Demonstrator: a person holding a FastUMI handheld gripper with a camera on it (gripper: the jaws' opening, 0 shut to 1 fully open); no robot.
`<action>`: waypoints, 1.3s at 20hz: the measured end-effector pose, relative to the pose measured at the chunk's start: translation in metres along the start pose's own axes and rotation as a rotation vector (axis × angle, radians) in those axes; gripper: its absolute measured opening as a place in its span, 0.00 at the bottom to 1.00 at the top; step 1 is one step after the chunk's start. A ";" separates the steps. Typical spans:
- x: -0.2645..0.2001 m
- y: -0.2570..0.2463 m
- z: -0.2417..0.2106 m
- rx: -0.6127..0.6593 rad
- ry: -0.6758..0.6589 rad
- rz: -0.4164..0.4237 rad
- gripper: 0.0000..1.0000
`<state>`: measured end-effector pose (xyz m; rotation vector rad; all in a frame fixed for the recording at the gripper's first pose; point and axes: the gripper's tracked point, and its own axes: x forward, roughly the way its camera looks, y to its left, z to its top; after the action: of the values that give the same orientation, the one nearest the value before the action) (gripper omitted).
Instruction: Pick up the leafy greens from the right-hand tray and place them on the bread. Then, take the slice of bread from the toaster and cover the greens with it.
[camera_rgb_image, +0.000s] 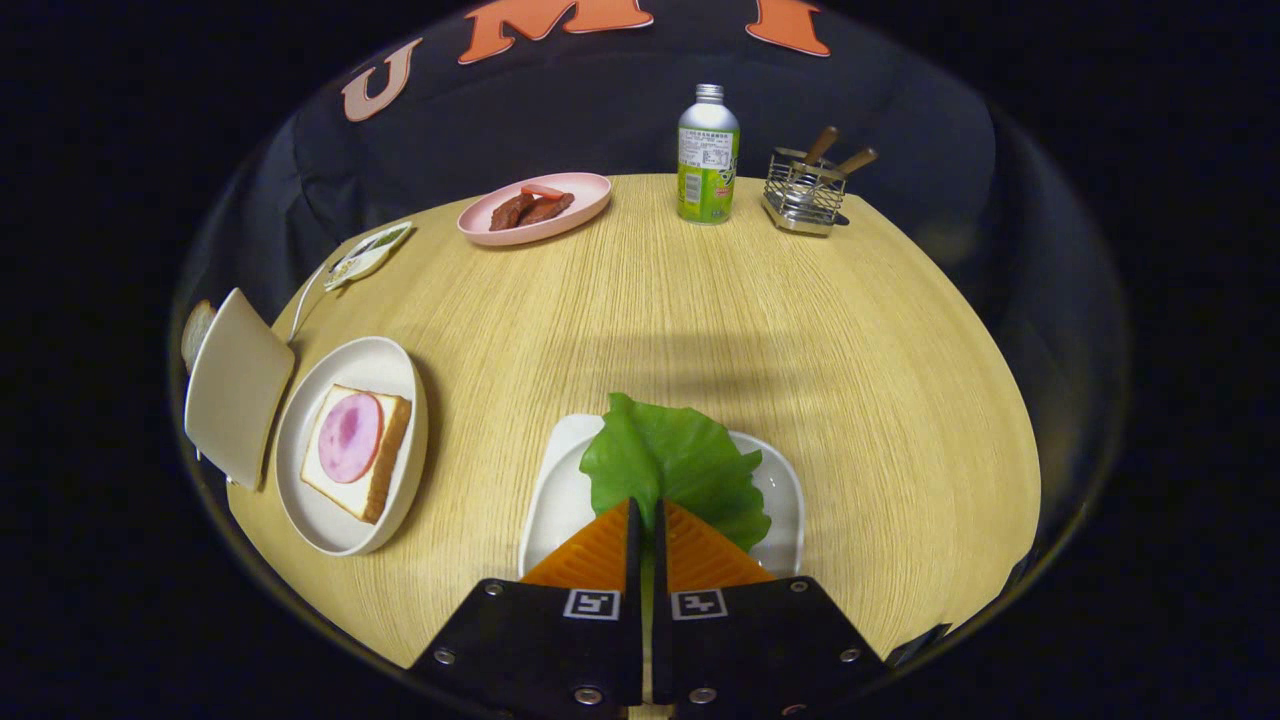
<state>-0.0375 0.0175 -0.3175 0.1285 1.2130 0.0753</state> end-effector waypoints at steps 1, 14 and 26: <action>-0.005 0.006 0.005 0.010 -0.020 0.021 0.05; -0.051 0.104 0.055 -0.039 -0.176 0.224 0.04; -0.025 0.200 0.049 -0.121 -0.088 0.322 0.04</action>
<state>0.0020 0.2098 -0.2497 0.2180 1.0881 0.4193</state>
